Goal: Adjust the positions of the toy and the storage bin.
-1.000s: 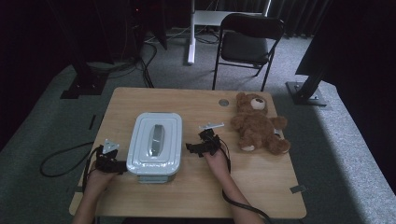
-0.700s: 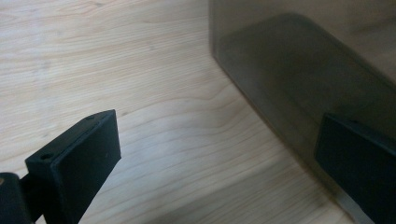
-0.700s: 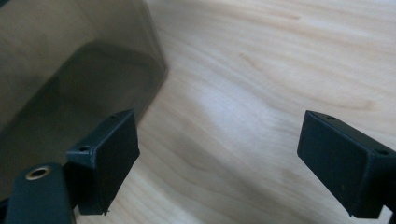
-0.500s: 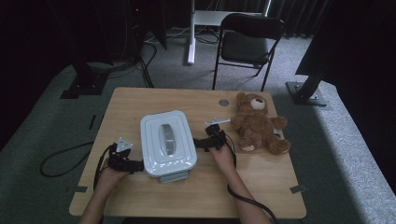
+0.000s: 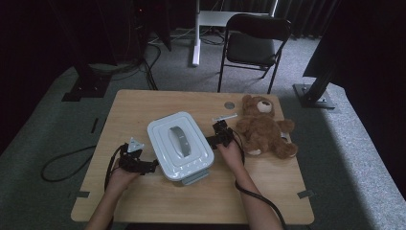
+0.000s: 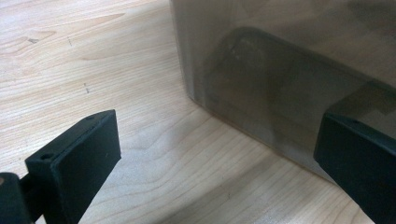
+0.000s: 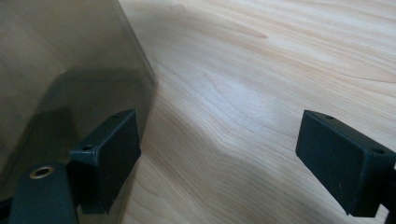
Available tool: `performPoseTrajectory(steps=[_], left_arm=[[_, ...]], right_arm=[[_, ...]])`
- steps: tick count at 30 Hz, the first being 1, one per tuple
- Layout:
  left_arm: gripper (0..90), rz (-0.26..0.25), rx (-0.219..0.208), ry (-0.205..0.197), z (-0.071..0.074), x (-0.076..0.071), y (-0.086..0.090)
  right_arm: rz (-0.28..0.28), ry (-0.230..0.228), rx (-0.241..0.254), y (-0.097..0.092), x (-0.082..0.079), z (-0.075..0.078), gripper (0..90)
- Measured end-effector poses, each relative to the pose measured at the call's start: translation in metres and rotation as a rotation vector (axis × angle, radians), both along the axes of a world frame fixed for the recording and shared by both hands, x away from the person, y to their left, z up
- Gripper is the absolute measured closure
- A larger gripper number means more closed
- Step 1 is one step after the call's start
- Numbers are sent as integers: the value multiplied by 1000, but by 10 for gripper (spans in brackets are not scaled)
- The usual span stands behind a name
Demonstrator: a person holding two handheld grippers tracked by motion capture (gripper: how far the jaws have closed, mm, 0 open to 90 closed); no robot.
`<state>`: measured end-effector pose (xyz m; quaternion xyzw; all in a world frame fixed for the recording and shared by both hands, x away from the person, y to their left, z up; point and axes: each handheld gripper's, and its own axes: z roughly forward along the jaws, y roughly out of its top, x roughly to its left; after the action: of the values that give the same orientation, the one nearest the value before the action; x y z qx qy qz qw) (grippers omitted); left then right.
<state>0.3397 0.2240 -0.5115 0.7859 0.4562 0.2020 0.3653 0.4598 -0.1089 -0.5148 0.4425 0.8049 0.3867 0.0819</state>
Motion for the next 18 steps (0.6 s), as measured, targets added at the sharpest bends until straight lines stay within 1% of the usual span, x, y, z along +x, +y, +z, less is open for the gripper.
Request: performPoseTrajectory(steps=[1, 2, 3, 4, 5, 7, 9, 10, 13, 18], left_arm=[[13, -1, 0, 1, 0, 0, 0], [13, 0, -1, 0, 0, 0, 0], [13, 2, 1, 1, 0, 0, -1], [13, 3, -1, -1, 0, 0, -1], [13, 2, -3, 2, 0, 0, -1], [13, 12, -10, 24, 1, -1, -1], [13, 13, 17, 15, 2, -2, -4], [13, 6, 28, 14, 2, -3, -7], [13, -14, 27, 23, 2, -4, -10], [13, -36, 43, 17, 5, -10, -21]], right_arm=[[15, 2, -2, 2, 1, -1, 131], [36, 13, 1, 4, 2, -2, 126], [54, 28, 9, 6, 2, -3, 143], [61, 34, 29, 5, 2, -4, 148], [59, 30, 34, 5, 1, -5, 147], [67, 36, 57, 2, -1, -5, 149], [74, 46, 47, 2, -3, -6, 151], [78, 35, 37, 1, -5, -6, 154], [77, 21, 21, -1, -10, -5, 168], [77, -3, -4, -10, -21, -3, 170]])
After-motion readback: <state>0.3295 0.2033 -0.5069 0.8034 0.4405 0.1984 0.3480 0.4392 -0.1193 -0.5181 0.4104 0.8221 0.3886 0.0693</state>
